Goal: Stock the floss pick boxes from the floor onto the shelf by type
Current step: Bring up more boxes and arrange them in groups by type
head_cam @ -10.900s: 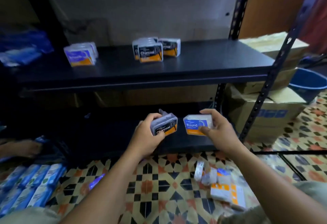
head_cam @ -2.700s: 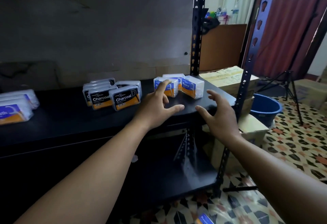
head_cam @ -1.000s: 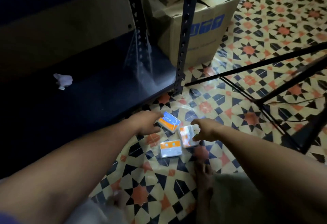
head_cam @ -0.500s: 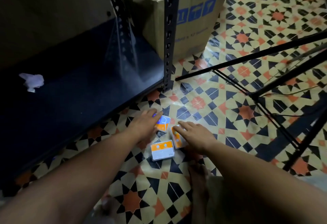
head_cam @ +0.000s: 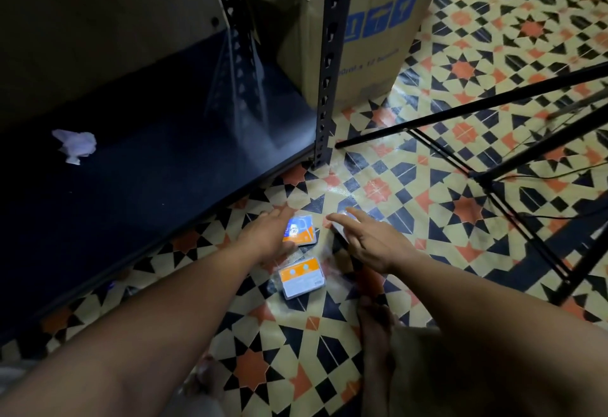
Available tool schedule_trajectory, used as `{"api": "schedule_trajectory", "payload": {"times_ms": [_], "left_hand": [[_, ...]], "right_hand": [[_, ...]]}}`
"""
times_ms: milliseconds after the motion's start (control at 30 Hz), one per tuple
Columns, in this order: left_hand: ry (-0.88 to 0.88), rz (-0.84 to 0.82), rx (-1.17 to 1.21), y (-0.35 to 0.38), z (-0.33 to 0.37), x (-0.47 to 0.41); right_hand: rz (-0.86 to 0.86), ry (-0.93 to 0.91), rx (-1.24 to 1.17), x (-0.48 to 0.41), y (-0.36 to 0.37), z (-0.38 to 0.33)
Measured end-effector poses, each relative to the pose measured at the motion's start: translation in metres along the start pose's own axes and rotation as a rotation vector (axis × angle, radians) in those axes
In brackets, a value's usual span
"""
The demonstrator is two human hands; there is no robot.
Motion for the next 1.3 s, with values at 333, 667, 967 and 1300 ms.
{"api": "schedule_trajectory", "payload": {"times_ms": [333,667,967,1300], "left_hand": [[-0.113,-0.070,0.079,0.008,-0.009,0.013],[0.015,0.162,0.356,-0.074,0.008,0.086],[0.046,0.509,0.549,-0.153,-0.004,0.202],[0.252,0.905,0.484,-0.289,0.017,0.354]], "right_hand": [[0.015,0.191,-0.055,0.000,-0.005,0.004],[0.269,0.309,-0.321,0.018,-0.074,-0.040],[0.489,0.097,-0.396,0.061,-0.145,-0.143],[0.802,-0.318,-0.379,0.131,-0.270,-0.268]]}}
Point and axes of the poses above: each hand's wrist, its own x-axis away from the middle knuckle, its own y-axis out of the palm, z = x × y, the point moved 6 cm from there along -x, towards the middle knuckle, and after that the axes turned 6 degrees about -y, right-handed, at the moved point
